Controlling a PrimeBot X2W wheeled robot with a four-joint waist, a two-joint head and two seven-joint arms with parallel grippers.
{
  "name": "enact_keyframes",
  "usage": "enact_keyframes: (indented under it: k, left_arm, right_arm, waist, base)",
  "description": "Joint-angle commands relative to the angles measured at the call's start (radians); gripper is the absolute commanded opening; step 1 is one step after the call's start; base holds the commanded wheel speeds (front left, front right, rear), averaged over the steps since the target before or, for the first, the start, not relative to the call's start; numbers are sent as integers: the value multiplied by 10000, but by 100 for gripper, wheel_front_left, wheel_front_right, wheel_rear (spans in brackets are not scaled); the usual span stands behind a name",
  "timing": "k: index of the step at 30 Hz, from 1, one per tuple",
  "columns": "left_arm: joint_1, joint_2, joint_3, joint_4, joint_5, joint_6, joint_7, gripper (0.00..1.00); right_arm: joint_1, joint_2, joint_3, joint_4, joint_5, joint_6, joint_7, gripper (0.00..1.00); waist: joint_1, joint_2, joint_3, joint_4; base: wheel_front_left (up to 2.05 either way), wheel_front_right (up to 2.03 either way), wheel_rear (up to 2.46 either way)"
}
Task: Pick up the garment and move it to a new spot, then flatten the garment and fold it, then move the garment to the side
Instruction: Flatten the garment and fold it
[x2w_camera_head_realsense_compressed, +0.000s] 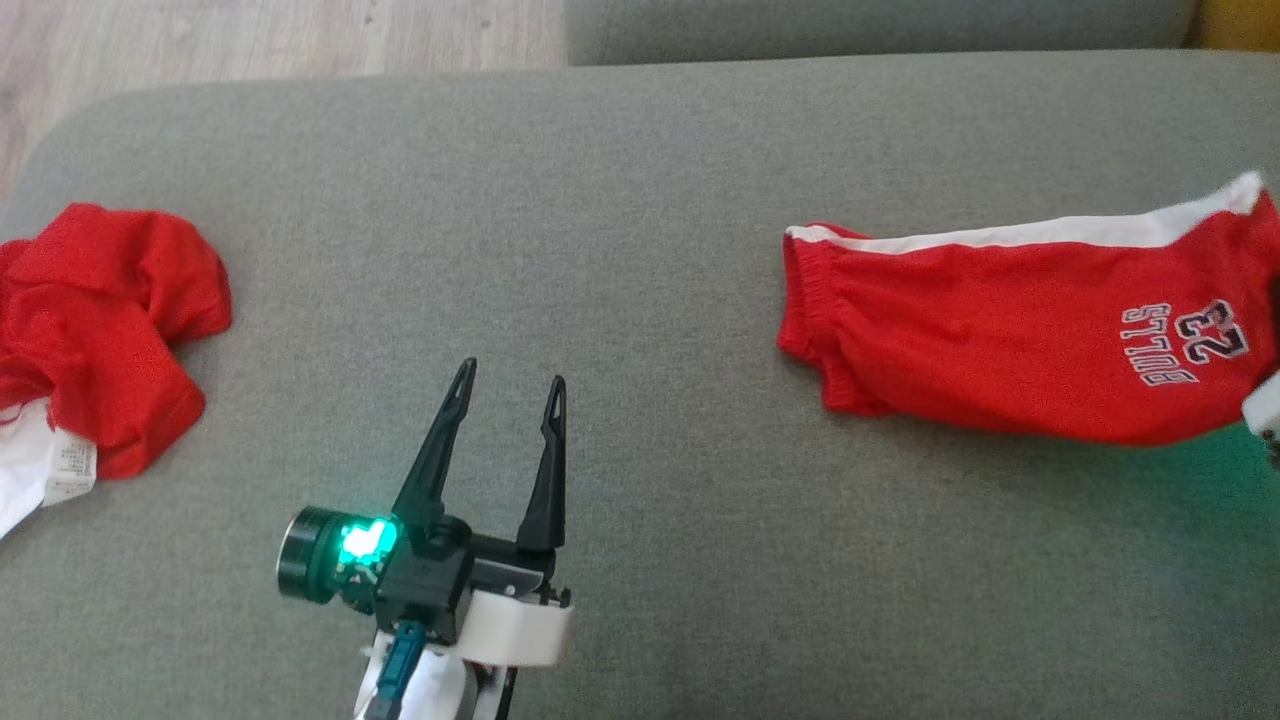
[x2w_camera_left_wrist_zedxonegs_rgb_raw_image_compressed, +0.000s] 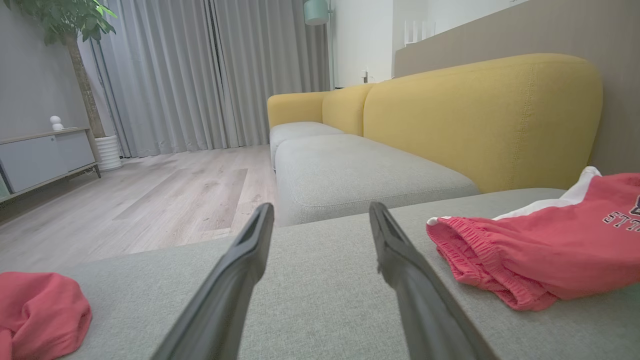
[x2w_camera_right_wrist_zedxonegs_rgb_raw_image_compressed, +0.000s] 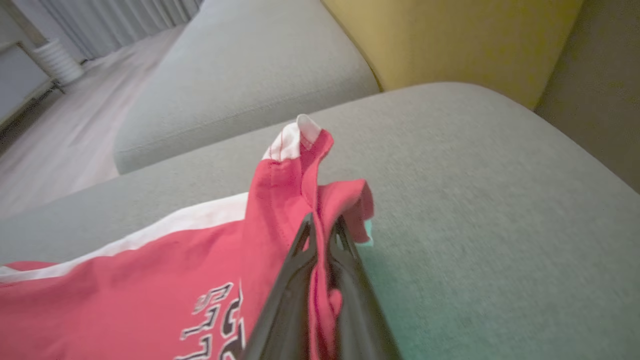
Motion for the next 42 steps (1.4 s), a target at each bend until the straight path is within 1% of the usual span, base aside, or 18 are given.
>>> enact_keyframes:
  k: [1, 6, 12, 15, 19, 20, 21, 22, 26, 27, 31, 32, 33, 34, 35, 36, 39, 42]
  left_arm:
    - [-78, 78, 387, -255, 47, -51, -49, 100]
    - [105, 66, 479, -144, 25, -129, -49, 100]
    - [337, 43, 532, 5, -10, -223, -49, 100]
    - [410, 21, 504, 28, -19, -264, -49, 100]
    - [421, -19, 414, 73, -41, -293, -49, 100]
    - [418, -30, 397, 81, -59, -285, -49, 100]
    - [421, -40, 390, 86, -81, -267, -49, 100]
    - [431, -50, 395, 81, -110, -239, -49, 100]
    - [545, -73, 432, 65, -168, -150, -49, 100]
    - [638, -81, 438, 72, -195, -150, -49, 100]
    - [784, -92, 442, 28, -196, -117, -49, 100]
    - [784, -92, 442, 28, -196, -117, -49, 100]
    - [816, -94, 446, -2, -170, -89, -49, 100]
    - [845, -96, 454, -38, -146, -62, -49, 100]
    - [875, -98, 456, -71, -131, -51, -49, 100]
    - [902, -99, 450, -93, -116, -54, -49, 100]
    - [968, -102, 445, -136, -74, -61, -49, 100]
    - [963, -105, 414, -176, -49, -71, -49, 100]
  right_arm:
    - [-104, -150, 163, -520, 67, -7, -211, 0]
    - [-122, 310, 563, -1799, 302, -7, -236, 0]
    - [-89, 985, 1502, -3138, 251, -7, 72, 0]
    - [-121, 1583, 1955, -3469, 260, -7, 252, 0]
    - [-24, 2411, 2670, -3528, 270, -7, 618, 0]
    - [38, 2544, 2864, -3515, 268, -7, 759, 4]
    - [108, 2633, 3033, -3521, 271, -7, 881, 76]
    - [165, 2687, 3066, -3507, 257, -7, 843, 100]
    - [535, 2615, 3119, -3890, 228, -7, 483, 100]
    - [860, 2421, 3107, -4224, 193, -7, 332, 100]
    - [1594, 1729, 2736, -4841, -417, -7, -303, 100]
    - [1594, 1729, 2736, -4841, -417, -7, -303, 100]
    - [1768, 1567, 2561, -4926, -625, -7, -463, 100]
    - [1925, 1426, 2369, -4971, -838, -7, -599, 96]
    - [2062, 1303, 2173, -4967, -1066, -7, -703, 42]
    - [2173, 1181, 1993, -4909, -1337, -7, -768, 0]
    - [2330, 990, 1463, -4488, -2103, -7, -797, 0]
    - [2177, 1004, 1027, -3828, -2852, -7, -762, 0]
  waist:
    - [1, 0, -146, -84]
    - [1, 0, -460, -48]
    - [1, 0, -719, 178]
    - [1, 0, -762, 307]
    - [1, 0, -762, 524]
    - [1, 0, -759, 575]
    - [1, 0, -762, 620]
    - [1, 0, -769, 656]
    - [1, 0, -855, 737]
    - [1, 0, -938, 756]
    - [1, 0, -1090, 839]
    - [1, 0, -1090, 839]
    - [1, 0, -1112, 856]
    - [1, 0, -1132, 876]
    - [1, 0, -1149, 905]
    - [1, 0, -1162, 947]
    - [1, 0, -1151, 1106]
    - [1, 0, -1035, 1314]
  base:
    - [0, 0, 0]
    - [0, 0, 0]
    - [0, 0, 0]
    - [0, 0, 0]
    - [0, 0, 0]
    - [0, 0, 0]
    - [0, 0, 0]
    - [0, 0, 0]
    - [0, 0, 0]
    - [0, 0, 0]
    - [0, 0, 0]
    - [0, 0, 0]
    - [0, 0, 0]
    - [0, 0, 0]
    - [0, 0, 0]
    - [0, 0, 0]
    - [0, 0, 0]
    - [0, 0, 0]
